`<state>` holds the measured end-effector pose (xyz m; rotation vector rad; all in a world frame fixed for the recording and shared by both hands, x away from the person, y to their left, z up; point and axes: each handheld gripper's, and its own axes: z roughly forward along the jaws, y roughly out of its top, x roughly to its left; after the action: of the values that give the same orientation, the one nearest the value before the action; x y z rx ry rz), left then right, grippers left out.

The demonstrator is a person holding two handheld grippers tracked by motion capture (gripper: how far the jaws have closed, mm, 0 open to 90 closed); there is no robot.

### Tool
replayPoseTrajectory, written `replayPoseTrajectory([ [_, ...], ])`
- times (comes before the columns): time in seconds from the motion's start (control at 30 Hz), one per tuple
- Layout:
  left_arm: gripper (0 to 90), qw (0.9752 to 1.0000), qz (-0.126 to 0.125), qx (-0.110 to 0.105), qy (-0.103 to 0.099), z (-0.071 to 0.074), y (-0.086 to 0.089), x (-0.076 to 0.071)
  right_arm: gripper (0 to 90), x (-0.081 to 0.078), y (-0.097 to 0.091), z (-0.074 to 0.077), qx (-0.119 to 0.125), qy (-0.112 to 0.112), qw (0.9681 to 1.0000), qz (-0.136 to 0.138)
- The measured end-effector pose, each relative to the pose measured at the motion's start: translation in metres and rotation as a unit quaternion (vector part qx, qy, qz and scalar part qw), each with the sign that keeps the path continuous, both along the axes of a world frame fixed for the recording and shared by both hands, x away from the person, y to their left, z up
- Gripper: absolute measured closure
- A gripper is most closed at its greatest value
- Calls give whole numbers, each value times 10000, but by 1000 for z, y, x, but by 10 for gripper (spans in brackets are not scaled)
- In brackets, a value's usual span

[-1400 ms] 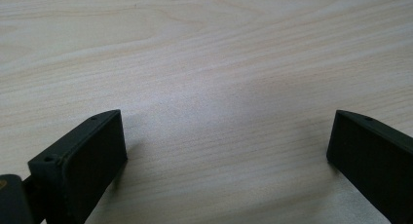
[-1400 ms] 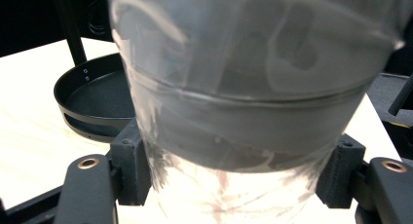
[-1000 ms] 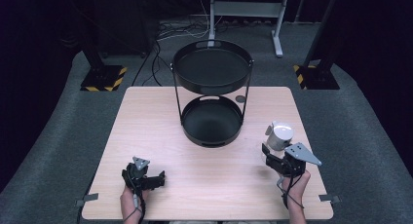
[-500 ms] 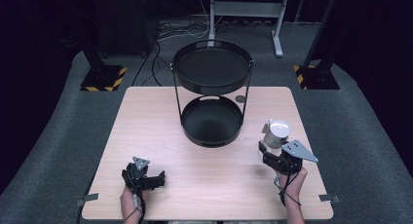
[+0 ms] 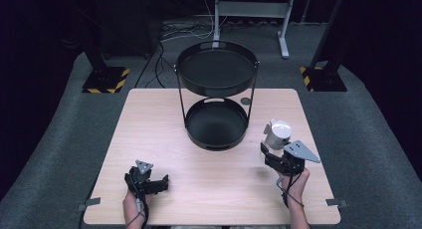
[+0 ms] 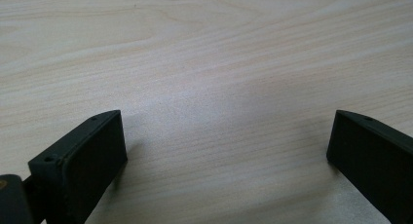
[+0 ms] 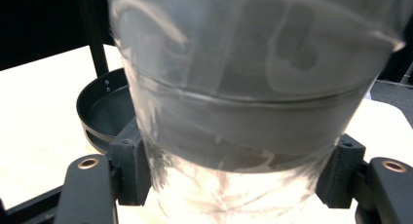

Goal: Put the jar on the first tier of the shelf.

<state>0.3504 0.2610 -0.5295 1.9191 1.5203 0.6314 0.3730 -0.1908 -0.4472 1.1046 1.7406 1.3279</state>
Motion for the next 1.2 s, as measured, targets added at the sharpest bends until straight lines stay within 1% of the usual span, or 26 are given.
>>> replayPoseTrajectory([
  [0.43,3,10000,-3,1,-2,0,0,0,296,7,9,2,-16,-21,9999,99],
  [1.2,3,10000,-10,0,-2,0,0,0,296,20,18,3,74,-22,9998,181],
])
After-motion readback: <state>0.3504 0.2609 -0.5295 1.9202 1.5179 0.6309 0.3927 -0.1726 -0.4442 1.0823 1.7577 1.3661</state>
